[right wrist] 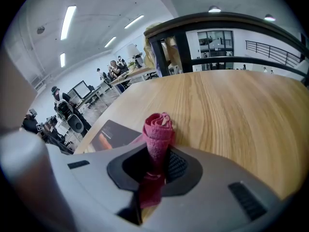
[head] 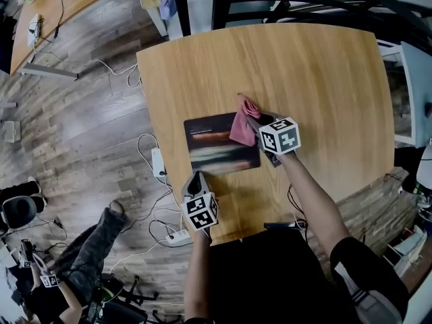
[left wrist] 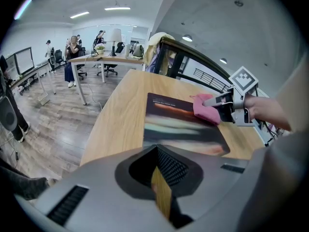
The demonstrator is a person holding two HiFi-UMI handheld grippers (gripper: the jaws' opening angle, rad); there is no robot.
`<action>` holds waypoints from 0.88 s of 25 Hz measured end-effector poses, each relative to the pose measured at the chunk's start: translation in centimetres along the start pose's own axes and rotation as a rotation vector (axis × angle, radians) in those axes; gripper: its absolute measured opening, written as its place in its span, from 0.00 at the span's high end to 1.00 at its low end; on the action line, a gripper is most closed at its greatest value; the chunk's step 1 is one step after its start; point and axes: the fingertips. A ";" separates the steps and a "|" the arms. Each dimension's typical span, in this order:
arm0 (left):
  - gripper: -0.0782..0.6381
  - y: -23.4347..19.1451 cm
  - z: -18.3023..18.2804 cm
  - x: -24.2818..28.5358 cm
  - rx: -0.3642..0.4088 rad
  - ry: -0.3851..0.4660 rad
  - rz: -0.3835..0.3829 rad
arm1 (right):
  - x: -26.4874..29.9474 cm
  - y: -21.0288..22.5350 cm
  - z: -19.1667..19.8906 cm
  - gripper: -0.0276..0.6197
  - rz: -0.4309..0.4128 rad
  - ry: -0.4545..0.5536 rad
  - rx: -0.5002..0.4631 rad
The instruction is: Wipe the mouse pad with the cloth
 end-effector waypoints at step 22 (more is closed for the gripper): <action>0.86 0.3 0.0 0.7 0.135 0.001 0.007 | -4.5 3.0 0.9 0.86 0.088 0.105 0.038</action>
Point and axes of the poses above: the fingertips, and each gripper's own axes: x forward along the fingers, y to its right, z out of its underside, and after that the axes turned 14 degrees about -y, right-handed
